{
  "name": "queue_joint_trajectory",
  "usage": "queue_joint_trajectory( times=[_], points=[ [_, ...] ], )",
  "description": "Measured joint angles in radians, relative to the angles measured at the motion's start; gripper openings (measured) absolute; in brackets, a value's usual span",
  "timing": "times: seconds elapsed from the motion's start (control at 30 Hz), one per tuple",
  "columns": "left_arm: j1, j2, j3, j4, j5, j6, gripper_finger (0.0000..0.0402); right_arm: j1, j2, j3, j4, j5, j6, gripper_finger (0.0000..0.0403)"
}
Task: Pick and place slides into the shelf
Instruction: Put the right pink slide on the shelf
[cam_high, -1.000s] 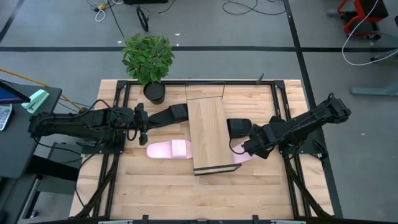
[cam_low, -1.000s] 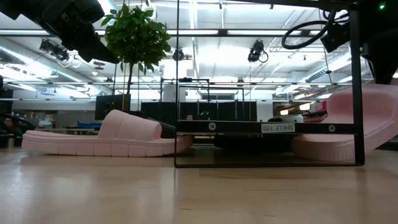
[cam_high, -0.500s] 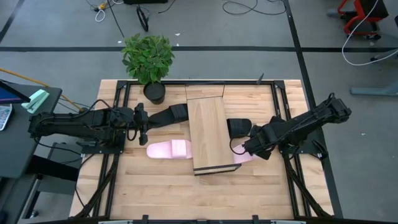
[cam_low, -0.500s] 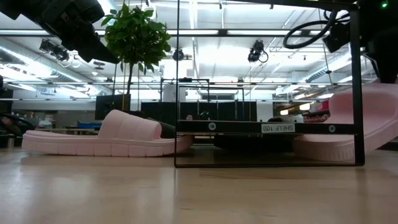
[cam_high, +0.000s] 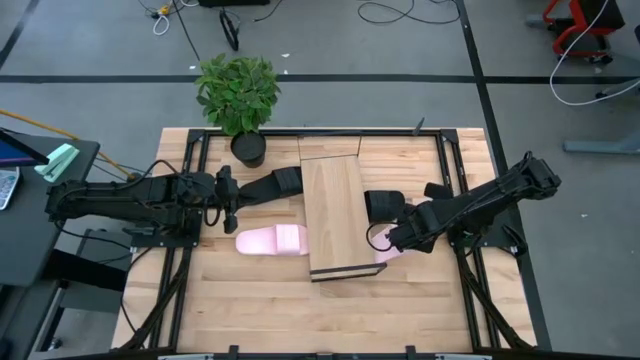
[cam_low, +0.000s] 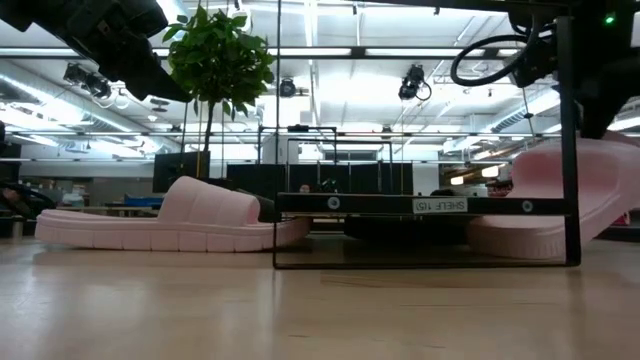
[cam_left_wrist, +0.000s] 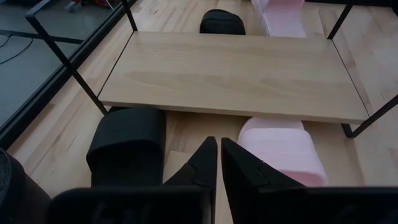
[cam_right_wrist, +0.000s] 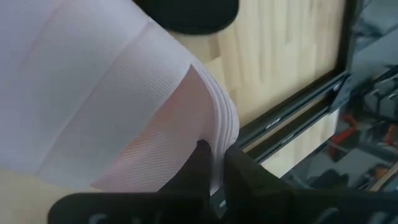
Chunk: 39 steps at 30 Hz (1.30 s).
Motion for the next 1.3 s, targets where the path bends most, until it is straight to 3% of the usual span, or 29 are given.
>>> queue_joint_trajectory(
  times=[0.2, 0.87, 1.3],
  points=[
    [0.0, 0.0, 0.0, -0.017, 0.0, -0.006, 0.0028, -0.022, 0.0, 0.0, 0.001, 0.007, -0.087, 0.002],
    [0.0, 0.0, 0.0, -0.019, 0.0, -0.007, 0.0029, -0.017, 0.0, 0.0, -0.013, 0.249, -0.398, 0.0018],
    [0.0, 0.0, 0.0, -0.021, 0.0, -0.032, 0.0025, -0.017, -0.001, 0.0, -0.013, 0.227, -0.459, 0.0018]
  ],
)
